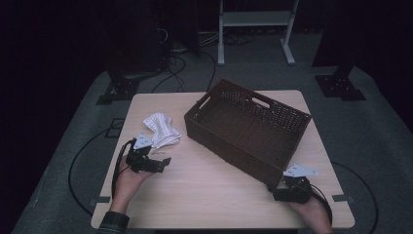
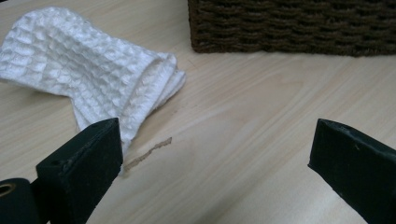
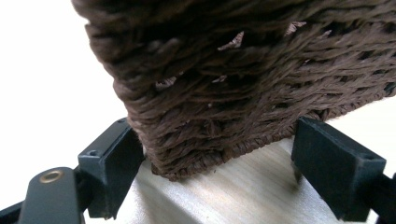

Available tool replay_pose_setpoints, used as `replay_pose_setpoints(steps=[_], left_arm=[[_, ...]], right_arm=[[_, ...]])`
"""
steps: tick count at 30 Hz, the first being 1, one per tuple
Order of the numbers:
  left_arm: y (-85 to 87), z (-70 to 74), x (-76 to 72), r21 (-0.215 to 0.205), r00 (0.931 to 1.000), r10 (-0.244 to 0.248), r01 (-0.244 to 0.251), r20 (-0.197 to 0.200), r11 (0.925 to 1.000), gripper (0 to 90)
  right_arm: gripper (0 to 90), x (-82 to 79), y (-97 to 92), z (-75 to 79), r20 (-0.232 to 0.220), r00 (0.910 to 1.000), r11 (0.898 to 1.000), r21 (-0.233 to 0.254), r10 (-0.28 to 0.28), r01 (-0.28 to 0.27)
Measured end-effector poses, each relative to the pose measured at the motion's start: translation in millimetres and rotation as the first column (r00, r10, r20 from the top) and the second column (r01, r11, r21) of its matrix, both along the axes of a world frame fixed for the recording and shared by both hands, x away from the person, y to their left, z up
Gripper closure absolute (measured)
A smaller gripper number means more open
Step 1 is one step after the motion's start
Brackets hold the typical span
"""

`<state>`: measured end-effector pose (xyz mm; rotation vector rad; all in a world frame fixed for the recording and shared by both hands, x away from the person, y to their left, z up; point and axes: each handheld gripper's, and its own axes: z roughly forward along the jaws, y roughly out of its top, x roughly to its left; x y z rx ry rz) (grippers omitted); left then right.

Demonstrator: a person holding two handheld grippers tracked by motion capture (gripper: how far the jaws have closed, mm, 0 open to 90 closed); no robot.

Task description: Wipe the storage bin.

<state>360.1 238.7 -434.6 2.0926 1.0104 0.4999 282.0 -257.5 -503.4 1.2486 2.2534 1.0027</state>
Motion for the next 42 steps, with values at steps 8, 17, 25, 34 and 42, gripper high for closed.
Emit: replay_pose_setpoints(steps=[8,17,25,34,42], left_arm=[[0.2,4.9,15.0,0.002,0.9997,0.025,-0.025,0.004,0.9997,2.0],[-3.1,7.0,35.2,0.015,0.999,0.043,-0.044,0.009,0.9989,2.0],[-2.2,9.2,52.3,0.019,0.9978,0.066,-0.066,0.003,0.9976,2.0],[1.6,11.0,73.0,0.003,0.9946,0.103,-0.103,-0.006,0.9947,2.0],[2.3,11.3,89.3,-0.002,0.9918,0.127,-0.127,-0.015,0.9919,2.0]], right_arm=[[16.4,0.0,0.0,0.0,0.001,1.0,1.0,0.0,0.0,0.0],[16.4,0.0,0.0,-0.1,0.001,1.0,1.0,0.0,0.0,0.0],[16.4,0.0,0.0,-0.1,0.001,1.0,1.0,0.0,0.0,0.0],[16.4,0.0,0.0,-0.1,0.001,1.0,1.0,0.0,0.0,0.0],[16.4,0.0,0.0,-0.1,0.001,1.0,1.0,0.0,0.0,0.0]])
